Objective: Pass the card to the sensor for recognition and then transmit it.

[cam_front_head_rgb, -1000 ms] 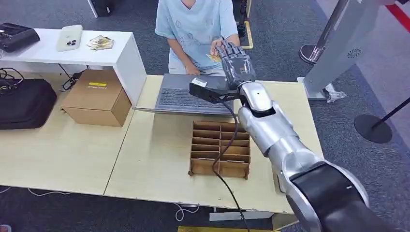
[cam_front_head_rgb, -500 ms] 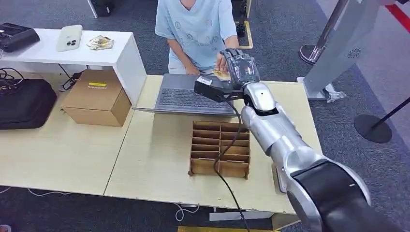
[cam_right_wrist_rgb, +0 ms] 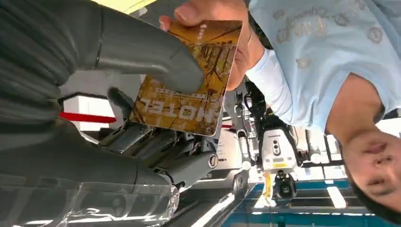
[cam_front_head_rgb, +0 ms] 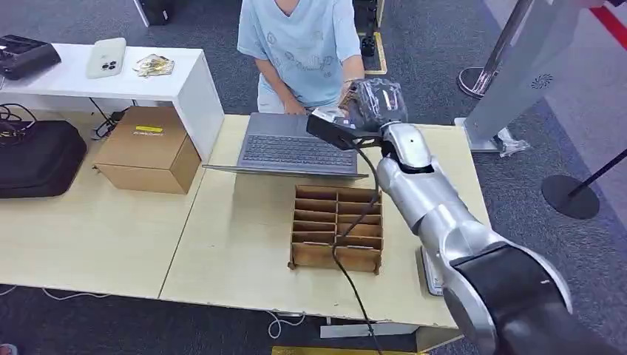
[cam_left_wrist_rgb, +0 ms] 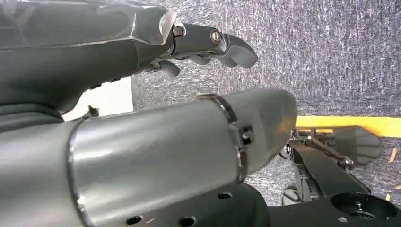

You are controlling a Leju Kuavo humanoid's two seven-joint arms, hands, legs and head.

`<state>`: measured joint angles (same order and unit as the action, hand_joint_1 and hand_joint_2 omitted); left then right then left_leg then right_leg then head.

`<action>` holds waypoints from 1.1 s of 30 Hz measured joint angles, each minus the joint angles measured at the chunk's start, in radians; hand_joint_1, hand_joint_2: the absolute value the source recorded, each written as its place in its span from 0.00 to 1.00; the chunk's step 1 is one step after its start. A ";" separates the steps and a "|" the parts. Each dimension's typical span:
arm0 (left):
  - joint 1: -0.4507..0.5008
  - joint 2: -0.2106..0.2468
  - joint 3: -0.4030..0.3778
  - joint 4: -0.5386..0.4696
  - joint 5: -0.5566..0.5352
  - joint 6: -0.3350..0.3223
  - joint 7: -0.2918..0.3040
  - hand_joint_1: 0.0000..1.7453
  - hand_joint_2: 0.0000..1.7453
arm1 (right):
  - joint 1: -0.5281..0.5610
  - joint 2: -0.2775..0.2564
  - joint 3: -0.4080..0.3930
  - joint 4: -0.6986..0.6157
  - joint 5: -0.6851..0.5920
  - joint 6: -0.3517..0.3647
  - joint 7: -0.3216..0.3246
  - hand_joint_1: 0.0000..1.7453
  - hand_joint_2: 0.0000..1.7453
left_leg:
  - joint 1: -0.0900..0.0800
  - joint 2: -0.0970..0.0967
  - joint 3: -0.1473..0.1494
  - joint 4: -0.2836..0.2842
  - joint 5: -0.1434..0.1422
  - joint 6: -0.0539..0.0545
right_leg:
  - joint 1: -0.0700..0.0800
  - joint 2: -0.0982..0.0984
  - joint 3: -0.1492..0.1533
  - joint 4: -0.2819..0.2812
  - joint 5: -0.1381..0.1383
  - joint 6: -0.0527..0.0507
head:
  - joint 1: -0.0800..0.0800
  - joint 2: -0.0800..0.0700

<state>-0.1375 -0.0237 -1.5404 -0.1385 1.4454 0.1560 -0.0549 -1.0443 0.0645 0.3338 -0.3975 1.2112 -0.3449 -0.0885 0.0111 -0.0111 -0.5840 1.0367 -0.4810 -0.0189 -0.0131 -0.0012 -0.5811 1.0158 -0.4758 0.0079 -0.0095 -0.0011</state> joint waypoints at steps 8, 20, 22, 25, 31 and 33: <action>0.002 0.000 0.000 0.000 0.022 0.014 0.000 0.00 0.00 | 0.090 -0.017 -0.071 -0.121 -0.175 -0.163 -0.151 0.97 1.00 | 0.000 0.000 0.000 0.000 0.000 0.000 | 0.000 0.000 0.000 0.000 0.000 0.000 | 0.000 0.000; 0.012 -0.002 0.000 0.000 0.056 0.027 -0.003 0.00 0.00 | 0.524 -0.100 -0.153 -0.694 -0.442 -0.154 -0.201 1.00 1.00 | 0.000 0.000 0.000 0.000 -0.001 0.001 | 0.000 -0.001 0.000 -0.002 0.000 0.000 | 0.000 0.000; 0.014 -0.002 0.000 0.000 0.061 0.029 -0.006 0.00 0.00 | 0.588 -0.125 -0.172 -0.770 -0.433 -0.137 -0.183 1.00 1.00 | 0.000 -0.001 -0.001 0.000 -0.001 0.001 | 0.000 -0.001 0.000 -0.002 0.000 0.000 | 0.000 0.000; 0.016 -0.001 0.000 0.000 0.072 0.028 -0.010 0.00 0.00 | 0.685 -0.170 -0.222 -0.892 -0.464 -0.062 -0.160 1.00 1.00 | 0.000 -0.001 -0.001 0.000 -0.002 0.001 | 0.000 -0.002 0.000 -0.002 -0.001 0.001 | 0.000 0.000; 0.025 0.000 0.000 0.000 0.079 0.031 -0.010 0.00 0.00 | 0.876 -0.229 -0.366 -1.094 -0.739 0.130 -0.184 1.00 1.00 | 0.000 -0.001 -0.001 0.000 -0.003 0.003 | 0.000 -0.002 0.000 -0.002 -0.001 0.001 | 0.000 0.000; 0.026 0.000 0.000 0.000 0.084 0.032 -0.010 0.00 0.00 | 0.927 -0.234 -0.414 -1.143 -0.834 0.214 -0.199 1.00 1.00 | 0.000 -0.001 -0.001 0.000 -0.003 0.003 | 0.000 -0.002 0.000 -0.002 -0.001 0.001 | 0.000 0.000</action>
<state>-0.1116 -0.0240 -1.5400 -0.1385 1.5293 0.1881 -0.0645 -0.1177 -0.1698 -0.0802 -1.5405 0.3775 -0.1307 -0.2873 0.0108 -0.0116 -0.5848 1.0367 -0.4837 -0.0162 -0.0132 -0.0028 -0.5811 1.0138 -0.4768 0.0091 -0.0095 -0.0011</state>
